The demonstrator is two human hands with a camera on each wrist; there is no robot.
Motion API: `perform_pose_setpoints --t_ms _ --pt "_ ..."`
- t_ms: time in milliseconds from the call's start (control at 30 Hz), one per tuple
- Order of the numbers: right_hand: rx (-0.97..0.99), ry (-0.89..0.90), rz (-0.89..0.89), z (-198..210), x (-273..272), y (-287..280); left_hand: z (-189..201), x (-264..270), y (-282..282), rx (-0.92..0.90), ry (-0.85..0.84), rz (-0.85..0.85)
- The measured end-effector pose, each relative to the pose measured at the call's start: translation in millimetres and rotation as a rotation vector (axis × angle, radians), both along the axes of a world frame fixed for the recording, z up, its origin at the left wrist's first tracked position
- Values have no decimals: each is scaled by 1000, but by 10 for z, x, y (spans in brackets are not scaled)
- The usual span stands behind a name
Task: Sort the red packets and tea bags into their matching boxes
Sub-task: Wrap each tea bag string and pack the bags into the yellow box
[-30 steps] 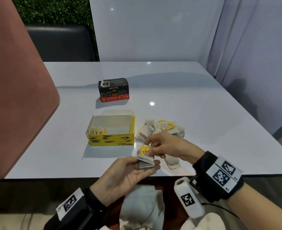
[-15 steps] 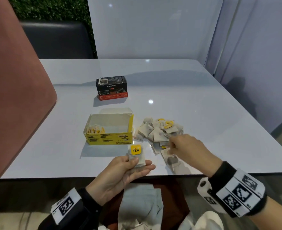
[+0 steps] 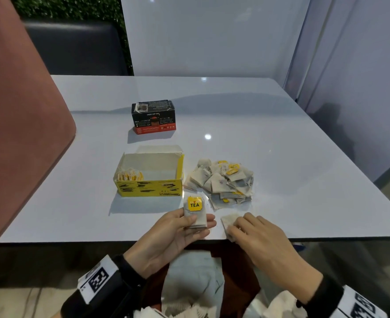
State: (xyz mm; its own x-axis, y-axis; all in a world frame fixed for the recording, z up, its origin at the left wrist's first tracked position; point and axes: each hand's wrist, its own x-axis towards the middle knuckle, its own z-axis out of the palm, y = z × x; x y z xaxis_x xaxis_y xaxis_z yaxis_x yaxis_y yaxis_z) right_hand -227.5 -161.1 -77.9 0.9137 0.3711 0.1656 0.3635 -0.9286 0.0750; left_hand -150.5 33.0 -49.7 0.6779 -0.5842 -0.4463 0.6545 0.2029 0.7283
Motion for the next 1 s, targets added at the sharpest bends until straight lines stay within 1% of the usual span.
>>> perform_pose_setpoints --t_ms 100,167,233,300,333,367,400,467,567,667,833,900,1000 --pt "210 -4 -68 178 -17 -23 -27 -4 -14 13 17 7" --pt "394 11 -107 375 41 -60 -25 -5 -19 17 16 -1" --pt "663 118 -114 588 142 -68 -16 -6 -18 12 14 -16" --pt "940 282 -108 761 254 -38 7 -17 -30 -27 25 -39" --pt "1030 370 -97 824 312 -5 24 -27 -40 -55 30 -61" --pt "1075 441 -78 851 373 29 42 -40 -55 -78 30 -89" --pt "1097 493 -61 848 429 69 59 -54 -67 -91 33 -113" --pt "1091 539 -64 773 534 134 82 -74 -73 -94 57 -132" --pt "1084 542 -89 691 625 180 108 -92 -49 -100 92 -126" --pt "1091 537 -79 690 642 204 134 -100 -23 -103 93 -124" --pt "1087 511 -104 661 677 182 112 -132 -55 -33 62 -141" --pt "998 466 -123 612 674 197 85 -135 -71 0 42 -124" --pt "807 377 -116 586 690 160 57 -128 -58 6 61 -87"
